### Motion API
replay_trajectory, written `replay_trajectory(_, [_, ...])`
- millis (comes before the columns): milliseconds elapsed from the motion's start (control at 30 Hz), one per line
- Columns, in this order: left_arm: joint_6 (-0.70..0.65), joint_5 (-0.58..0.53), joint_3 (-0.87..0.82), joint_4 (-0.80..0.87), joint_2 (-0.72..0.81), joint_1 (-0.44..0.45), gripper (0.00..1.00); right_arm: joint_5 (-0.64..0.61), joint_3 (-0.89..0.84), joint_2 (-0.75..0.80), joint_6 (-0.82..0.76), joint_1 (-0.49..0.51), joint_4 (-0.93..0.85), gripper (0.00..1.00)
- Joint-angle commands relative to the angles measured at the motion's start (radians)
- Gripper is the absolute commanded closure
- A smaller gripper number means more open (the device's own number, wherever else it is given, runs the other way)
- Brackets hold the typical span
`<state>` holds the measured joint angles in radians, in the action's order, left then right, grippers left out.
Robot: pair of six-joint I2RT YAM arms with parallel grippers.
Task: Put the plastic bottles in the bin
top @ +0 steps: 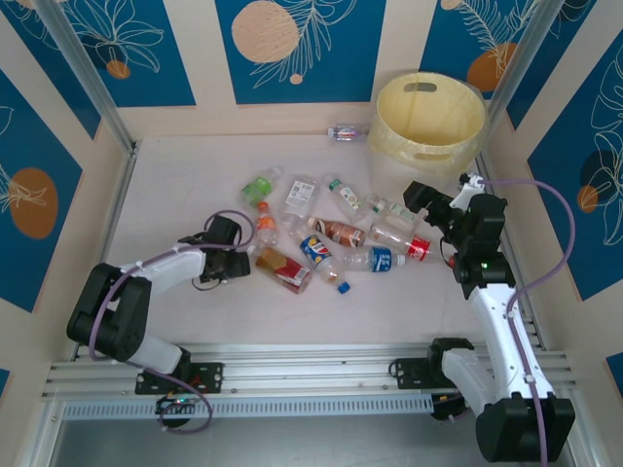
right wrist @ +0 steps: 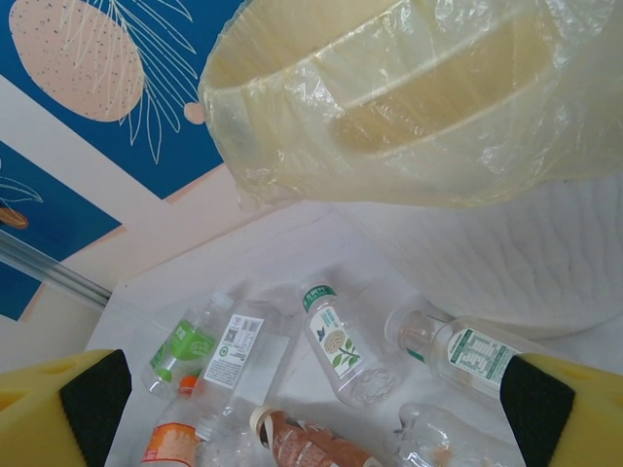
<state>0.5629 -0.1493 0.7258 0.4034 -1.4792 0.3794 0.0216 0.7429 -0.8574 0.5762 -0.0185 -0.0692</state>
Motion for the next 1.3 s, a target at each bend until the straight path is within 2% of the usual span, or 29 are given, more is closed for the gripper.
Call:
replay_trajectory(0, [-0.004, -0.002, -0.021, -0.023, 0.046, -0.011, 0.22, -0.012, 0.045, -0.011, -0.006, 0.012, 0.006, 0.00])
replay_trajectory(200, [0.006, -0.056, -0.024, 0.001, 0.136, -0.011, 0.37, -0.008, 0.063, -0.039, -0.001, 0.030, 0.002, 0.00])
replay_trajectory(467, [0.027, -0.007, -0.011, 0.001, 0.323, -0.005, 0.55, 0.057, 0.076, -0.058, 0.011, 0.072, -0.127, 0.00])
replay_trajectory(533, [0.012, 0.075, -0.015, -0.061, 0.379, 0.003, 0.56, 0.066, 0.062, -0.053, 0.027, 0.086, -0.127, 0.00])
replay_trajectory(700, [0.001, 0.310, -0.055, -0.333, 0.477, 0.052, 0.59, 0.099, 0.034, -0.062, 0.097, 0.142, -0.101, 0.00])
replay_trajectory(800, [0.018, 0.464, -0.064, -0.496, 0.468, 0.076, 0.59, 0.137, 0.025, -0.084, 0.131, 0.192, -0.070, 0.00])
replay_trajectory(900, [0.038, 0.607, -0.060, -0.634, 0.414, 0.096, 0.60, 0.241, 0.056, -0.147, 0.144, 0.219, -0.058, 0.00])
replay_trajectory(1067, [0.038, 0.731, -0.020, -0.729, 0.324, 0.141, 0.60, 0.397, 0.106, -0.241, 0.227, 0.256, 0.012, 0.00])
replay_trajectory(1267, [0.018, 0.763, 0.058, -0.771, 0.207, 0.215, 0.61, 0.480, 0.136, -0.303, 0.293, 0.331, 0.156, 0.00])
